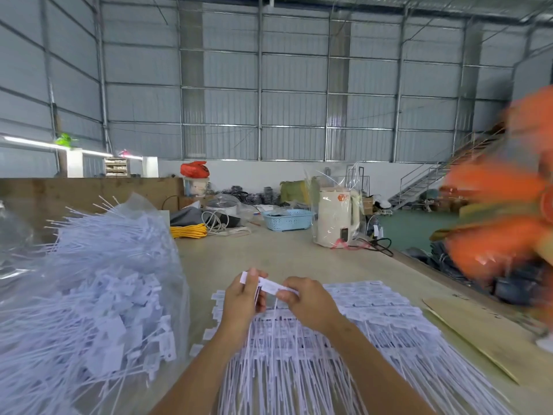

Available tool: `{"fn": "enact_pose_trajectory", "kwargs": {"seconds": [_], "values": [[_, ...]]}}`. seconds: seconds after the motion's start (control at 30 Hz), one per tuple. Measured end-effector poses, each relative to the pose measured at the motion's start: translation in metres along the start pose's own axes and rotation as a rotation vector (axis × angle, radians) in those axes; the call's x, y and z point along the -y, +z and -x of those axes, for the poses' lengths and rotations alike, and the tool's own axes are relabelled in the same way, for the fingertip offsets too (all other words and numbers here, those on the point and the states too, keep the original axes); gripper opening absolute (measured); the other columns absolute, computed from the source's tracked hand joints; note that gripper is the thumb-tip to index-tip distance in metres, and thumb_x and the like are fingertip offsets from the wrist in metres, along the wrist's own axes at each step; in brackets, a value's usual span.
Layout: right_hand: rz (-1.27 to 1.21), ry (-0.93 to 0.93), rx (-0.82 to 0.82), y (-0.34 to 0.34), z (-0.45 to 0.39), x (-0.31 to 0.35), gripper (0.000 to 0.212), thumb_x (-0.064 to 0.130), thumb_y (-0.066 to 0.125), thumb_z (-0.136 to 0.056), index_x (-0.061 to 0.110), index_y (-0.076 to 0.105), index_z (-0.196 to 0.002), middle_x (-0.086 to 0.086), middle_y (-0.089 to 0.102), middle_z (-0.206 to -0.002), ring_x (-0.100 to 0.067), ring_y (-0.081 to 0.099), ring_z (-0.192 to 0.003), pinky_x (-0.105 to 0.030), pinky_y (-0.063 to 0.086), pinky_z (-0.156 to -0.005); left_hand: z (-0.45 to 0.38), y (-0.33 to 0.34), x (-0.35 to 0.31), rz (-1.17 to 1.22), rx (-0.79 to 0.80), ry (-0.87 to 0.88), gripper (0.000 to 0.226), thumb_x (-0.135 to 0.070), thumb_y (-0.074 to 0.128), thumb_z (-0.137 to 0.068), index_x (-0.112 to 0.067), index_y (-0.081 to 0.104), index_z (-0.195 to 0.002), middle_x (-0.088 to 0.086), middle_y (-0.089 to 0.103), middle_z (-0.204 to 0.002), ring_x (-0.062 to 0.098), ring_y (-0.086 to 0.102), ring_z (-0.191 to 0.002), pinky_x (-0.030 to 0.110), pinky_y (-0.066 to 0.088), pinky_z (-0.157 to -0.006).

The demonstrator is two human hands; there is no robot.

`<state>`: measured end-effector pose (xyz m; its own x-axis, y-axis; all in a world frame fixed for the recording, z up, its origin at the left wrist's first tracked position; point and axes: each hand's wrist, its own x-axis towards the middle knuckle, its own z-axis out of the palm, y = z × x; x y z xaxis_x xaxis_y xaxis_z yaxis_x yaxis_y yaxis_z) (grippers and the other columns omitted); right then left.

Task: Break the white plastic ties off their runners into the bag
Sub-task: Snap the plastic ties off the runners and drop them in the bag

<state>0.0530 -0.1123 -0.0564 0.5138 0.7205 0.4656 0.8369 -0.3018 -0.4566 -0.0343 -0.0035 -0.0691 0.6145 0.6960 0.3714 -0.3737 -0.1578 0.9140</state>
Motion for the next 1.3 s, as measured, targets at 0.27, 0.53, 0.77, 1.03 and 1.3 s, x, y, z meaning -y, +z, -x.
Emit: {"fn": "enact_pose_trajectory", "kwargs": {"seconds": [0.27,0.53,0.77,1.03,1.3], "values": [[-0.032,0.029,-0.077,-0.001,0.001,-0.001,0.017,0.038,0.057,-0.091,0.025,0.066,-0.083,0.007,0.058,-0.068,-0.016,0.053,-0.069,-0.025,0.038,-0.058,0.001,0.001,-0.004,0.008,0.029,-0.096,0.031,-0.027,0.044,-0.1,-0.009,0.055,-0.077,-0.001,0.043,-0.045,0.007,0.028,-0.032,0.014,0.022,-0.033],[0.303,-0.125,-0.196,0.0,0.004,-0.022,0.032,0.053,0.045,-0.09,0.035,0.068,-0.105,0.007,0.072,-0.095,-0.018,0.057,-0.087,-0.026,0.04,-0.07,-0.003,0.0,0.001,-0.389,0.091,-0.118,0.043,-0.031,0.046,-0.1,-0.012,0.042,-0.062,0.001,0.04,-0.042,0.01,0.033,-0.028,0.017,0.026,-0.036],[0.082,-0.107,-0.165,-0.003,0.003,-0.021,0.025,0.048,0.058,-0.084,0.032,0.074,-0.095,0.008,0.073,-0.084,-0.01,0.059,-0.069,-0.024,0.042,-0.064,-0.005,-0.009,-0.008,-0.165,0.273,-0.391,0.042,-0.031,0.048,-0.099,-0.011,0.054,-0.063,-0.002,0.033,-0.038,0.007,0.02,-0.026,0.008,0.016,-0.034],[-0.313,0.095,-0.294,-0.029,0.006,-0.036,0.015,0.019,0.059,-0.091,0.01,0.071,-0.089,0.001,0.06,-0.071,-0.008,0.048,-0.063,-0.021,0.035,-0.059,-0.013,-0.018,-0.008,0.174,0.177,-0.262,0.036,-0.032,0.041,-0.1,-0.005,0.06,-0.088,-0.002,0.044,-0.042,0.007,0.028,-0.028,0.012,0.023,-0.031],[-0.164,0.075,-0.199,-0.024,0.006,-0.026,0.019,0.02,0.051,-0.095,0.012,0.068,-0.1,-0.001,0.06,-0.079,-0.016,0.053,-0.072,-0.029,0.04,-0.065,0.0,0.0,-0.013,0.063,0.046,-0.126,0.03,-0.03,0.039,-0.101,-0.009,0.06,-0.099,0.007,0.052,-0.062,0.007,0.035,-0.035,0.016,0.028,-0.034]]}}
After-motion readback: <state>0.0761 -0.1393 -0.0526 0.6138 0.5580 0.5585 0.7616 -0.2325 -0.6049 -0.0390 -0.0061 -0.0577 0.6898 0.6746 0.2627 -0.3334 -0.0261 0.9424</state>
